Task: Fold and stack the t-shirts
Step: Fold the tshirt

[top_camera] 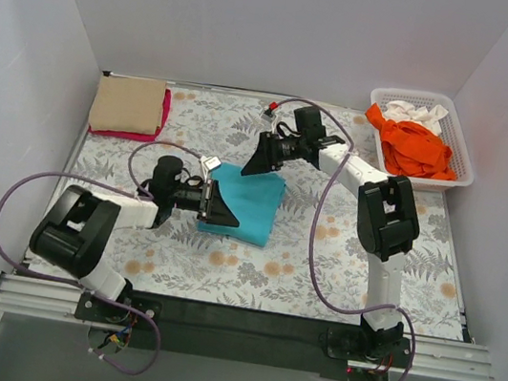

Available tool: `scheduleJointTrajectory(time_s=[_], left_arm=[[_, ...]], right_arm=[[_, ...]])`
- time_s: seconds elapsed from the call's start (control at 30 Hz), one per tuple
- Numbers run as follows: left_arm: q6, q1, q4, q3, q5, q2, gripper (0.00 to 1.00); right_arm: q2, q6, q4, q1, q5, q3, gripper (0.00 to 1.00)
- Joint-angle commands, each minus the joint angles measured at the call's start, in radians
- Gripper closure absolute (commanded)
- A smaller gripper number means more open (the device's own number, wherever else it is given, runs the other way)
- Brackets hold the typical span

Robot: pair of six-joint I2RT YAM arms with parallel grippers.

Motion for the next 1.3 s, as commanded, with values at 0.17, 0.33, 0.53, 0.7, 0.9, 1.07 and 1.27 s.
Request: scheduleJointTrajectory(time_s=[0.17,0.33,0.53,0.7,0.9,1.07,1.27], left_arm=[[-0.428,-0.083,0.533,-0.087,-0.209,0.218,0.82],[-0.405,-0.093,0.463,-0.118,-0.321,0.328,0.82],[-0.388,-0.093,0.555,-0.138,-0.311,0.48,0.83],[-0.33,-0.09,0.465,-0.129,-0.337,0.536,0.84],[-0.354,-0.083,0.498,-0.163,-0.293,0.466,0.83],[-0.281,-0.06,0.437,-0.082,-0.184,0.21,0.7],[-0.138,0.013,0.158,-0.029,-0.147,-0.078,0.67]], right_arm=[[0.104,0.494,0.508,0.003,-0.102,-0.046,0.62],[0.196,0.471,0.587,0.004,-0.101,-0.08,0.63],[0.3,0.442,0.666,0.001,-0.087,-0.126,0.63],[0.356,0.388,0.682,-0.001,-0.087,-0.135,0.63],[0.336,0.365,0.673,-0.034,-0.091,-0.084,0.61],[0.304,0.151,0.398,-0.062,-0.045,0.136,0.59],[0.265,0.15,0.386,-0.048,0.031,0.216,0.59]])
